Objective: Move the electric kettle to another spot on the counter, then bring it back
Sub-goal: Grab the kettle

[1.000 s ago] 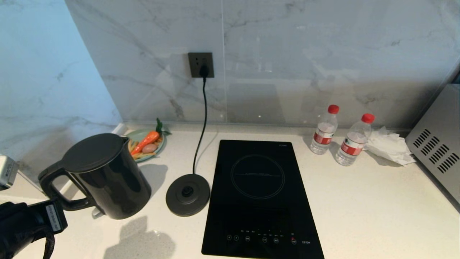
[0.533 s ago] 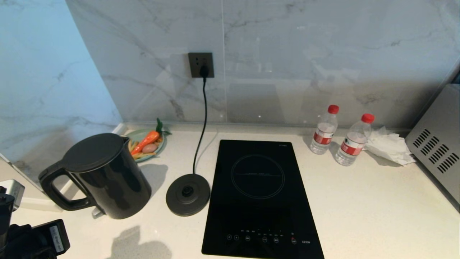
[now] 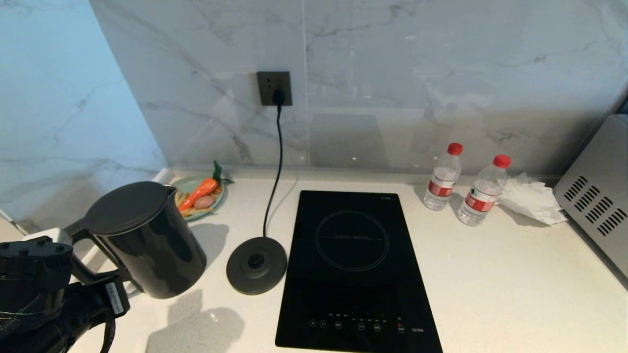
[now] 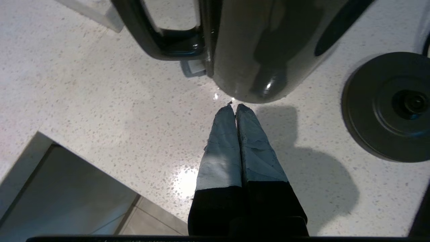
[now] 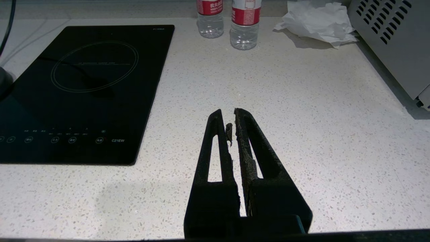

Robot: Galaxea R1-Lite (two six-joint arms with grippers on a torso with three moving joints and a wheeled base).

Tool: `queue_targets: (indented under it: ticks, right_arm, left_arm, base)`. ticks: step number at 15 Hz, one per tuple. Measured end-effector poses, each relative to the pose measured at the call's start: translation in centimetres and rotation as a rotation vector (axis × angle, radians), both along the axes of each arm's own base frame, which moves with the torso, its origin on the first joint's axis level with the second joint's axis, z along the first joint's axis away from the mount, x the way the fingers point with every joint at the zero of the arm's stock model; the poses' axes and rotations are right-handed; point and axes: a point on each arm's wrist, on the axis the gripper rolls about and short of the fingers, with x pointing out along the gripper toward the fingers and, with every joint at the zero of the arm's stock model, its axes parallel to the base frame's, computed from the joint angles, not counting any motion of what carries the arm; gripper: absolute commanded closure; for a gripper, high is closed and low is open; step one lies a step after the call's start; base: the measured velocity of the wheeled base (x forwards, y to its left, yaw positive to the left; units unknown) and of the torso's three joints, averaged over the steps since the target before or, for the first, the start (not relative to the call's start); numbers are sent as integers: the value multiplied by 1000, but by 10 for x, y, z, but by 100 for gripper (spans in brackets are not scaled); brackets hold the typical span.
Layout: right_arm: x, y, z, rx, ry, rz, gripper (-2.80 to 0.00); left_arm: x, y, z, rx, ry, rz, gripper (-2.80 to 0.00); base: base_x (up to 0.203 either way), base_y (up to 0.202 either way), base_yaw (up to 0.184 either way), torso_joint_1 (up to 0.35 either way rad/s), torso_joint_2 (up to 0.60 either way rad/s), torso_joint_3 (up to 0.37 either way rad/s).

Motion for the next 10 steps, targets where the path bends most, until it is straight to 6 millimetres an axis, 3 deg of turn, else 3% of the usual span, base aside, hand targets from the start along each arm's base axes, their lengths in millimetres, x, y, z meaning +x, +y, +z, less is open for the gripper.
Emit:
queue_targets:
  ticks: [5, 6, 10]
  right_arm:
    - [0, 0, 0, 0, 0, 0, 0]
    - [0, 0, 0, 0, 0, -1, 0]
    - [0, 0, 0, 0, 0, 0, 0]
  left_arm:
    - [-4, 17, -5, 9, 18, 91, 0]
    - [-5, 18, -5, 9, 16, 95, -280]
    - [-5, 18, -3, 9, 8, 93, -280]
  base:
    - [0, 0, 0, 0, 0, 0]
    - [0, 0, 0, 0, 0, 0]
    - [0, 0, 0, 0, 0, 0]
